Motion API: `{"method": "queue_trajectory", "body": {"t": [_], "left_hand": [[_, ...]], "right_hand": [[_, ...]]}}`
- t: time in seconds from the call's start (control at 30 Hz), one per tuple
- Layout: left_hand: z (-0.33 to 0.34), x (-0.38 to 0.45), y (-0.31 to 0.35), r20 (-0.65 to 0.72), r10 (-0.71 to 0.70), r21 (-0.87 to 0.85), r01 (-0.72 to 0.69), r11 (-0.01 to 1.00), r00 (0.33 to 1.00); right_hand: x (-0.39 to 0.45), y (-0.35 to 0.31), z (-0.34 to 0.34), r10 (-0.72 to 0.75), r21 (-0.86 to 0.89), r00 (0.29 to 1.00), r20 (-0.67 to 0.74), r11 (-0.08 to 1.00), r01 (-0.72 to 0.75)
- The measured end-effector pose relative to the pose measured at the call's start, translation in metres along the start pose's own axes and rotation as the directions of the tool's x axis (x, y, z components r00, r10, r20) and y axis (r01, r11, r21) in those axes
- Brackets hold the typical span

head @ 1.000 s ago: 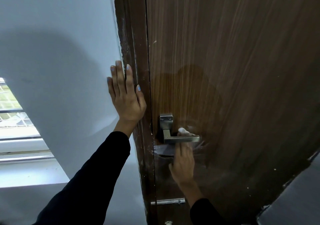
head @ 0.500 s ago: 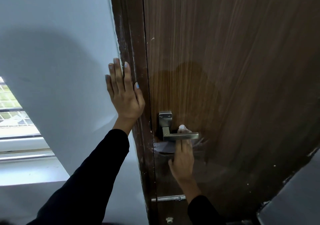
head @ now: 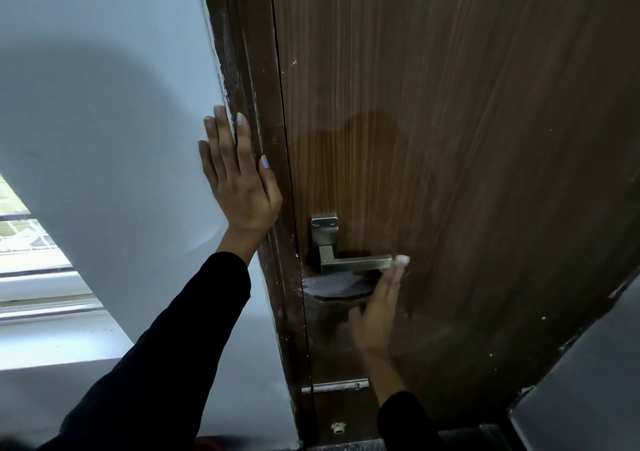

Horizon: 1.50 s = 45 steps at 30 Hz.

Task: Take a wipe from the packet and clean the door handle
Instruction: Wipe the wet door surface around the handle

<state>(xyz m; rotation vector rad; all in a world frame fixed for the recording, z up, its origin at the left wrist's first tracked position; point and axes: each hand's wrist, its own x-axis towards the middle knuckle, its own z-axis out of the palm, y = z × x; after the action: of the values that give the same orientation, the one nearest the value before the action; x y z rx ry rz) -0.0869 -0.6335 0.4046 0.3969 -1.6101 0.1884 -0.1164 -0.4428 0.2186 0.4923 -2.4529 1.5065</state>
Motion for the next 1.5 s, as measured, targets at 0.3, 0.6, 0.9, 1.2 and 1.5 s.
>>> {"method": "queue_trajectory", "body": {"t": [0.3,0.6,0.9,1.2,1.5], "left_hand": [[0.001,0.0,0.0,-0.019,-0.001,0.009,0.001,1.0,1.0],[0.001,0.001,0.001,-0.031,-0.002,0.021,0.002,1.0,1.0],[0.001,-0.001,0.002,0.0,-0.009,0.014,0.009,1.0,1.0],[-0.008,-0.037,-0.006,0.176,-0.01,0.004,0.009,1.0,0.984],[-0.022,-0.061,-0.002,0.275,-0.039,-0.061,0.058,0.996,0.961]], "right_hand": [[-0.025,-0.017,0.009,0.041,0.247,0.991,0.126,0.967,-0.071],[-0.004,-0.009,-0.005,0.335,0.324,0.93,0.153,0.872,-0.368],[-0.02,-0.029,0.008,0.084,0.252,0.991,0.105,0.962,-0.108],[-0.046,-0.021,0.032,-0.179,-0.234,0.922,0.343,0.934,0.268],[-0.062,-0.041,0.052,-0.244,-0.204,0.904,0.351,0.922,0.328]]}}
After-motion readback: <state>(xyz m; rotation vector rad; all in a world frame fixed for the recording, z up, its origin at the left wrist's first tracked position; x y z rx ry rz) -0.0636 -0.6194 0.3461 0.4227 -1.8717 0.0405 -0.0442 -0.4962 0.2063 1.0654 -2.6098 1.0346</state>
